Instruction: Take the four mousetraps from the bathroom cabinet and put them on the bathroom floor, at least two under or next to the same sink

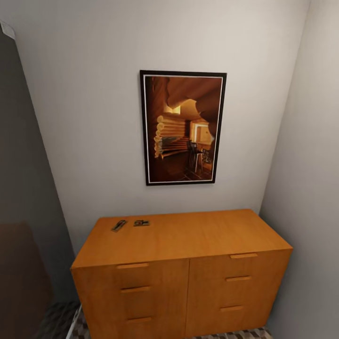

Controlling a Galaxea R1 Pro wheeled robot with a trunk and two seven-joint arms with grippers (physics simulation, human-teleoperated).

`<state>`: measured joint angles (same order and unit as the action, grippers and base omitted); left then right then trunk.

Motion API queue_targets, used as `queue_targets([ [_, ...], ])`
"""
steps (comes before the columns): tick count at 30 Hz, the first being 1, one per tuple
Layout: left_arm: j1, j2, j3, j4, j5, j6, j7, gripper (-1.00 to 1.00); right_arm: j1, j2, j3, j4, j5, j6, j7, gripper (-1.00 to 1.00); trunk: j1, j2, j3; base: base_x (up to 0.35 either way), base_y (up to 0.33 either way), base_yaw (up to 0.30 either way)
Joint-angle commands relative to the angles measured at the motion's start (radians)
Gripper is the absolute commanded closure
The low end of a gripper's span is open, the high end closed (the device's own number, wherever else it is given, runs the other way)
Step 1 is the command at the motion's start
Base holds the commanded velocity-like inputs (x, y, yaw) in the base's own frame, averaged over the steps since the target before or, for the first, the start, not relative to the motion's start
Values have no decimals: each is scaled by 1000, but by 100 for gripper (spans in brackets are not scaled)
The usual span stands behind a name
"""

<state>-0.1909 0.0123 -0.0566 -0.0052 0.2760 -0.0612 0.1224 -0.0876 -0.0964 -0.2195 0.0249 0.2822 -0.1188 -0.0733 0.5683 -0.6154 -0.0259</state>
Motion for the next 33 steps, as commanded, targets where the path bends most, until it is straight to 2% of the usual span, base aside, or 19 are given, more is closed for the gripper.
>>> queue_targets([
  [1, -1, 0, -6, 1, 8, -3, 2, -100, -1, 0, -9, 3, 11, -4, -4, -100, 1, -2, -2, 120, 0, 0],
  [11, -1, -1, -6, 0, 8, -4, 2, -100, -1, 0, -12, 3, 5, -2, -8, -100, 1, -2, -2, 85, 0, 0],
  [33, -1, 4, -4, -18, 2, -8, 6, -100, -1, 0, -11, -7, 11, -3, -7, -100, 1, -2, -2, 6, 0, 0],
])
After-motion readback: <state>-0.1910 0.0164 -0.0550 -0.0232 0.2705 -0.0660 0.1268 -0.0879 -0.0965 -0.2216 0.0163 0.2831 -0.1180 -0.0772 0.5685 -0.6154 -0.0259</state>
